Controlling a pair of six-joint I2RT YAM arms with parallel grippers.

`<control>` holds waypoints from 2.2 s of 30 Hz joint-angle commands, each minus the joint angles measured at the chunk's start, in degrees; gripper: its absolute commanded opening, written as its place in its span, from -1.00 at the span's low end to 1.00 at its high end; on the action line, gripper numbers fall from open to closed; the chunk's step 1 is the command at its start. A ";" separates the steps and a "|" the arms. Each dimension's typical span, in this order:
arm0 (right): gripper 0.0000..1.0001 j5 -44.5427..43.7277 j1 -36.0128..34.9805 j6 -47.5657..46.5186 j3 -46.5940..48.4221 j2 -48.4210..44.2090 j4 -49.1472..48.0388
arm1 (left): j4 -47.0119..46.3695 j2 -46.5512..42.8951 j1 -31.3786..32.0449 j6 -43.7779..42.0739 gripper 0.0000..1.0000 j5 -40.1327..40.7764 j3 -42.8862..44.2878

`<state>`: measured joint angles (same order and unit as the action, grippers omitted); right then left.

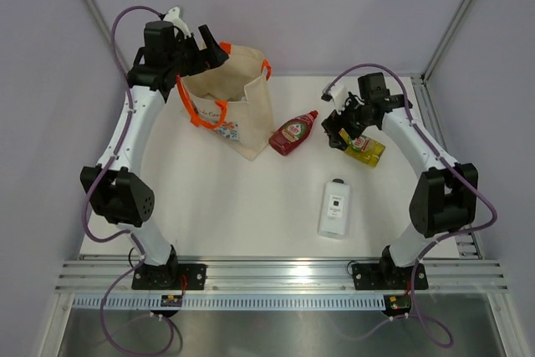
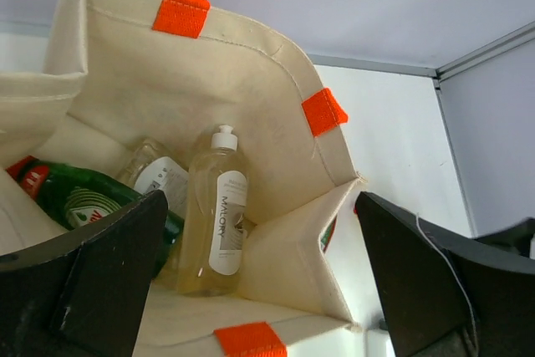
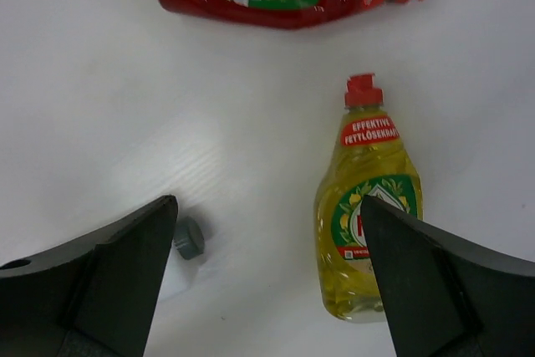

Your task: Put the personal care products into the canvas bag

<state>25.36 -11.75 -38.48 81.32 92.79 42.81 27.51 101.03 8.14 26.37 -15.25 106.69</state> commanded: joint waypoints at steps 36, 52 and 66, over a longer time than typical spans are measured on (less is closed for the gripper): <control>-0.73 -6.67 9.98 1.80 25.11 35.53 22.22 | -0.52 -64.12 -0.14 -2.38 0.98 13.68 -57.21; -1.00 41.32 21.24 19.48 24.59 32.37 24.80 | -5.63 -64.21 -0.14 -0.79 0.98 1.01 -59.85; -1.00 43.55 2.80 75.94 24.93 15.05 -20.36 | -4.22 -65.26 -0.23 2.46 0.97 2.85 -58.53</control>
<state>63.94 -4.40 12.93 100.60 116.22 40.14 25.41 36.45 8.12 27.33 -11.97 46.76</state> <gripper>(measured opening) 0.451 0.984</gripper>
